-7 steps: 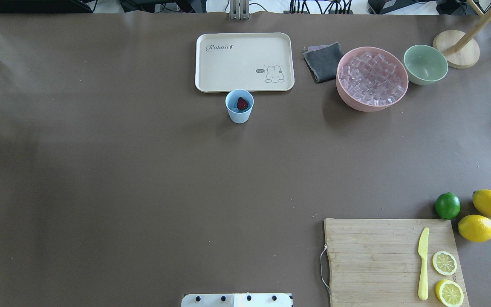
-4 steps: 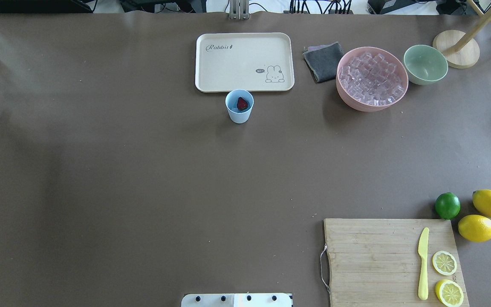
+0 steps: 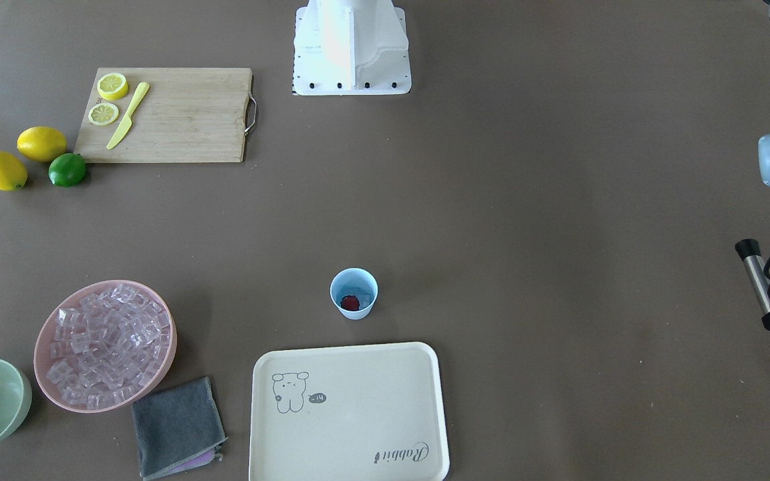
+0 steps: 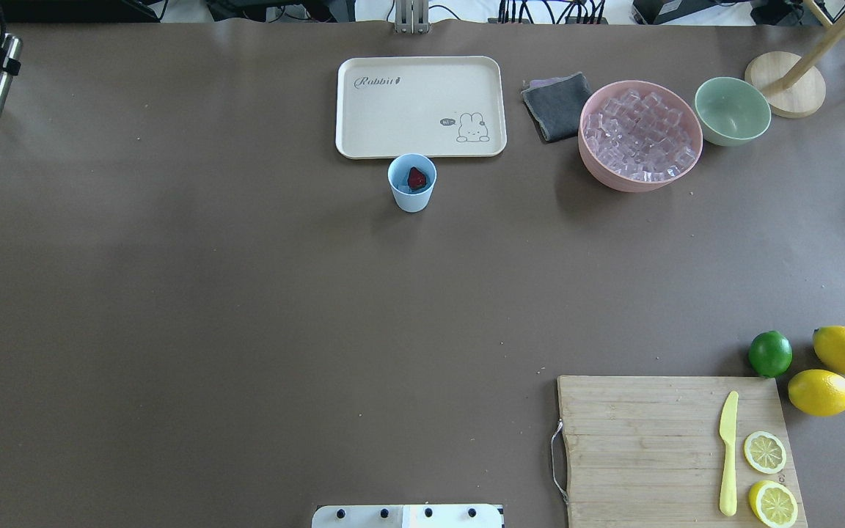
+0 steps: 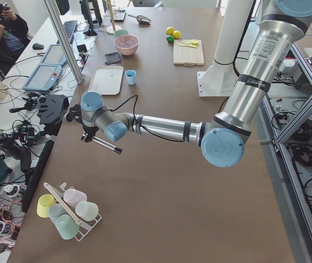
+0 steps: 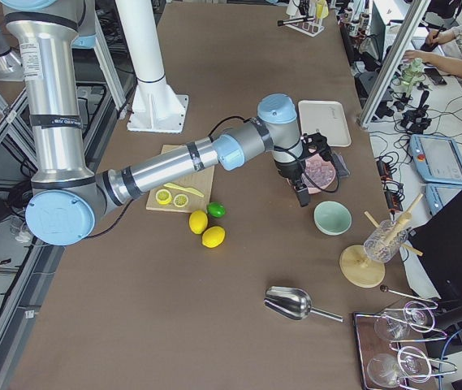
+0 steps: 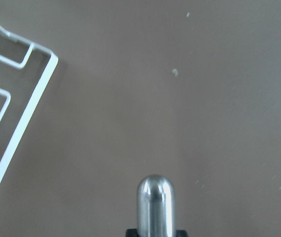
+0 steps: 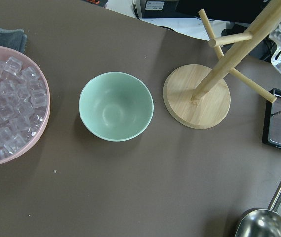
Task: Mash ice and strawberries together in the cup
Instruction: 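Carry the upright metal pestle with the left gripper toward the cup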
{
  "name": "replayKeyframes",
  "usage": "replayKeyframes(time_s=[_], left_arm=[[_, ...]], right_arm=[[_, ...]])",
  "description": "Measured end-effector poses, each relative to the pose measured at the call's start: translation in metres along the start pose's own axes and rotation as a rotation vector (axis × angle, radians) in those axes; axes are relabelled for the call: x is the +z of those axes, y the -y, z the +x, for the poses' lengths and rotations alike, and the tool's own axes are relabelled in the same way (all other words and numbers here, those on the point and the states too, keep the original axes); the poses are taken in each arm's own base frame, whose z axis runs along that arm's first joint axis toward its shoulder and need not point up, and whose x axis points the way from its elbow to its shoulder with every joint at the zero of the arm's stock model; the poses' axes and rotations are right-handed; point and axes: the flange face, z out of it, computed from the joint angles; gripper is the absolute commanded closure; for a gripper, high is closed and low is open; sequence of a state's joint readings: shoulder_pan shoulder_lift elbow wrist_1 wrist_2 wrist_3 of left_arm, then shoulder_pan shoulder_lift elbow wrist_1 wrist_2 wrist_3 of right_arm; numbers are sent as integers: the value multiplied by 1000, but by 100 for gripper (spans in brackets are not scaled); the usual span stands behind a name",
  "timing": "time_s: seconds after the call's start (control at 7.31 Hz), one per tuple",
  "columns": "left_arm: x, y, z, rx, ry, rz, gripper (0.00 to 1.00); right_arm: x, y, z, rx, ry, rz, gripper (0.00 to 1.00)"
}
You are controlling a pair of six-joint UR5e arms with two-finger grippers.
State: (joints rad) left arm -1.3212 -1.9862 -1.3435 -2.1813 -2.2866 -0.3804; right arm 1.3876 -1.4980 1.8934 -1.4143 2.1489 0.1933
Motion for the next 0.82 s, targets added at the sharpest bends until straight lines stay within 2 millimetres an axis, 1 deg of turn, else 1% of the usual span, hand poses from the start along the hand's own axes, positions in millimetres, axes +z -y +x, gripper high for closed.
replayKeyframes(time_s=[0.14,0.27,0.41,0.55,0.68,0.82], left_arm=[[-25,25,35,2,-41,83,100],[-41,37,65,5,-96,169,100],[-47,40,90,5,-163,250,100],[-47,37,114,9,-230,329,100],[-33,29,148,21,-286,419,100],[-5,16,199,28,-338,524,100]], right_arm=[[4,-1,-1,-2,2,-7,0],[6,-2,-1,-2,3,-12,0],[7,-2,-1,-1,3,-15,0],[8,-3,-1,-1,4,-17,0],[8,-4,-1,1,6,-18,0],[7,-5,1,5,9,-19,0]])
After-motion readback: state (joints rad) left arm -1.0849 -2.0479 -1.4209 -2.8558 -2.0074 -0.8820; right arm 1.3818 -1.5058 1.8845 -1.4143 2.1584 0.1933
